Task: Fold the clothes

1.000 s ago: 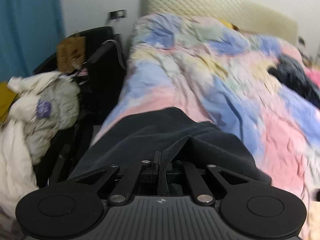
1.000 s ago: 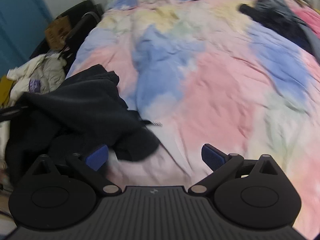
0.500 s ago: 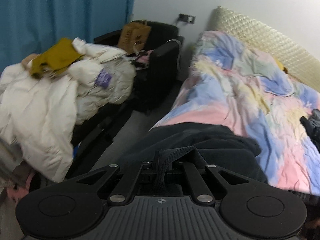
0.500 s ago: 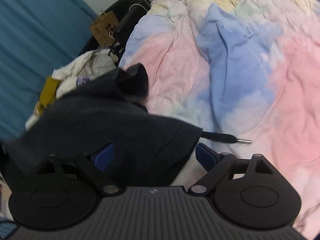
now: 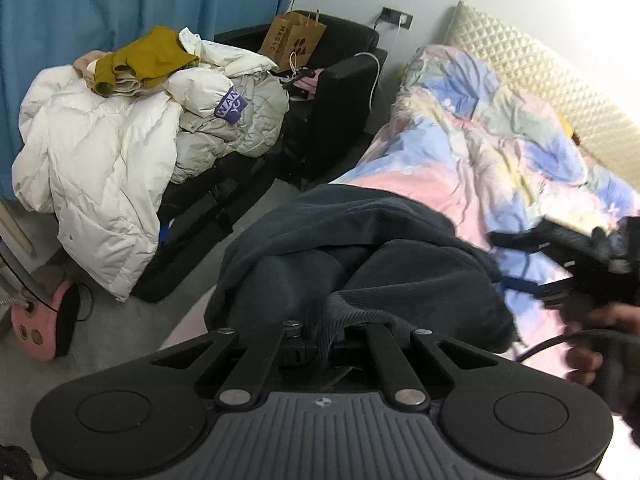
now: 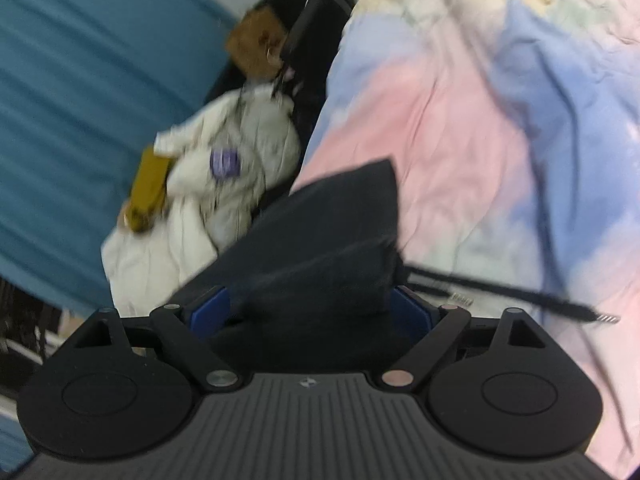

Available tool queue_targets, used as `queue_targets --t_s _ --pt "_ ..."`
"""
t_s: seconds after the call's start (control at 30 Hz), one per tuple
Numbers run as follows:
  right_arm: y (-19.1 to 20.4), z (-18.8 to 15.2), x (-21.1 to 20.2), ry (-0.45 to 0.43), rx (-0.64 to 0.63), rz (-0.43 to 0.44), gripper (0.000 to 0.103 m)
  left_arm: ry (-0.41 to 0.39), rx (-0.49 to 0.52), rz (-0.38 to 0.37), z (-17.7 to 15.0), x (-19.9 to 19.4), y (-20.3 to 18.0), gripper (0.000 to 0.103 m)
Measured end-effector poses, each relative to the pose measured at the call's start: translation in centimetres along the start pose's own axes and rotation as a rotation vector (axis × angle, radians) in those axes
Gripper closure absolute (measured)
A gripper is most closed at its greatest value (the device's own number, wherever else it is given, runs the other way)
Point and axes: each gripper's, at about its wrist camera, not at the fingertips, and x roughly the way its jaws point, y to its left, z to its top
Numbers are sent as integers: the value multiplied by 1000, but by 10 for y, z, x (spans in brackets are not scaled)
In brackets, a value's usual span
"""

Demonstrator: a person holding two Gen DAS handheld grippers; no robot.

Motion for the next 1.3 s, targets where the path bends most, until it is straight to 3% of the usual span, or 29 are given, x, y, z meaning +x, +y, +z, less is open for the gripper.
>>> queue_targets --t_s 0.13,0.3,0.47,0.57,0.63,0.7,0.77,0.87,1.0,1.3 --pt "32 -24 -16 4 -95 2 13 -59 25 -53 2 -23 -9 101" --pt "67 -65 -71 -16 -284 0 7 -132 62 -163 3 -50 -25 101" --pt "104 -105 -116 5 -484 27 0 -148 137 -271 3 -69 -52 101" --pt "126 -123 -120 6 -590 -20 1 -137 168 -304 2 -76 -69 101" --pt "136 -129 -115 -18 -597 -86 8 -116 170 -317 0 -75 -77 101" --pt "139 -130 -109 -37 -550 -140 39 -102 164 -318 -1 -74 -81 101" --pt "135 -131 -105 -50 -495 -195 55 -88 153 -317 -2 -72 -83 101" --pt "127 -132 -110 -70 -417 -248 67 -70 151 -310 -7 -71 -86 101" --pt "121 -139 -134 -109 -421 -328 82 -47 163 -328 -2 -68 -82 101" --pt "91 -151 -227 -241 -374 -466 97 -56 257 -419 -29 -85 -137 101"
